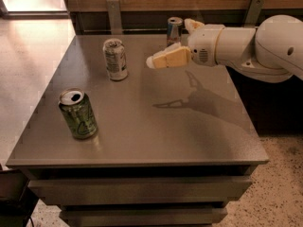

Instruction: Knock 7up can over

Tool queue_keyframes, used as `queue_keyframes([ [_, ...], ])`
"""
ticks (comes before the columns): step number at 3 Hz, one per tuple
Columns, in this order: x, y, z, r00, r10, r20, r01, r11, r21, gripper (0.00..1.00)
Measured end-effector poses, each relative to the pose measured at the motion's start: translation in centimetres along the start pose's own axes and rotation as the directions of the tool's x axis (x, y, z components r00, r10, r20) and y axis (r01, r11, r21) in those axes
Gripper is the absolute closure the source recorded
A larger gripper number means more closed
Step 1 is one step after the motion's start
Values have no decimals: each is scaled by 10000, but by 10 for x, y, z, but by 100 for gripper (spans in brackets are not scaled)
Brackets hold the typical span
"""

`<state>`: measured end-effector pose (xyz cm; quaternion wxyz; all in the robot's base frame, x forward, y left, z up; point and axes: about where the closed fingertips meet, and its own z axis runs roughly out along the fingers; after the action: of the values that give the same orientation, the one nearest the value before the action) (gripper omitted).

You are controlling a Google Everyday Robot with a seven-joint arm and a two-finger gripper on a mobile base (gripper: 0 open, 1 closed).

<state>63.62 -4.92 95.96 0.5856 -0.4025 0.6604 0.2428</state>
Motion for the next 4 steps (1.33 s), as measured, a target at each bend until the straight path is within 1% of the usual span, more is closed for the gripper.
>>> queue_keyframes([
  [1, 6, 4, 25, 9983, 243, 538, -249, 9996, 99, 0],
  [2, 9, 4, 43, 9957, 427, 824, -440, 9989, 148, 0],
  [3, 7, 5, 68, 9948, 576, 845, -573, 9983, -62, 0],
  [4, 5, 5, 91, 9950, 684, 731, -659, 9972, -357, 0],
])
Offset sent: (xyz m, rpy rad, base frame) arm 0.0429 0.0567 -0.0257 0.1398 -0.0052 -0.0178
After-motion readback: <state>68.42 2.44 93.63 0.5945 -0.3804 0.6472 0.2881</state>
